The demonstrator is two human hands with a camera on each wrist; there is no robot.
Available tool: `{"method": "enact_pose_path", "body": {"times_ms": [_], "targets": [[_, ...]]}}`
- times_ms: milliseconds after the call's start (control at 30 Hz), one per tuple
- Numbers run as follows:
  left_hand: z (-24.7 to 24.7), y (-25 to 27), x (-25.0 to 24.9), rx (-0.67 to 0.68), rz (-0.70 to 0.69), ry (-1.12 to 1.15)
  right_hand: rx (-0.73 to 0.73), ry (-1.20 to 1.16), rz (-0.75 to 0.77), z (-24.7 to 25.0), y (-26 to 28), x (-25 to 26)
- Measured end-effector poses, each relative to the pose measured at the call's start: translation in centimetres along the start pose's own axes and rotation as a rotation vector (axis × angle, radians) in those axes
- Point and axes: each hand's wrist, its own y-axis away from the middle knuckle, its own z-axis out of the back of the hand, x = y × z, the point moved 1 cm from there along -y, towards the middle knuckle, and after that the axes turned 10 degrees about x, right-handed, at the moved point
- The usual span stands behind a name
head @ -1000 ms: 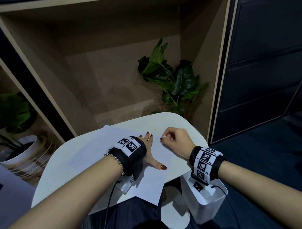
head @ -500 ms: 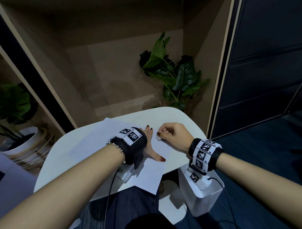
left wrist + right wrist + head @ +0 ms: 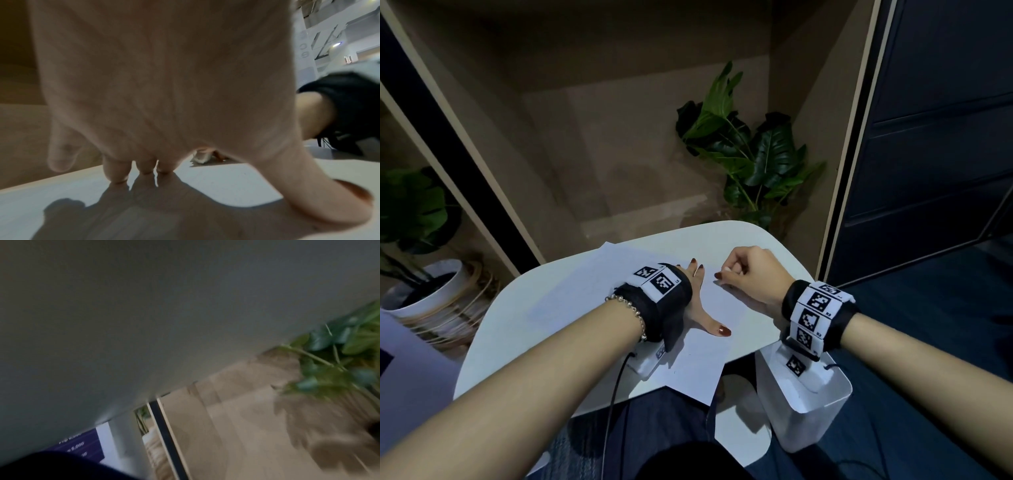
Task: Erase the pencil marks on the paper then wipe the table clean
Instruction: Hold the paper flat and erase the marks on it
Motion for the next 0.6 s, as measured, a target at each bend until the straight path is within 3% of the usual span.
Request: {"method": "enact_pose_path", "body": {"times_ms": [200, 367, 600], "targets": [[0.2, 0.1, 0.0, -0.002, -0.003, -0.006, 0.184, 0.045, 0.039, 3.0, 0.2, 3.0], [0.1, 0.3, 0.0, -0.014, -0.012, -0.006, 0.070, 0.238, 0.031, 3.7, 0.2, 2.2], [0.3, 0.5, -0.3, -0.016, -0.008, -0.029, 0.288, 0.553, 0.070, 2.2, -0.6, 4.0]]}}
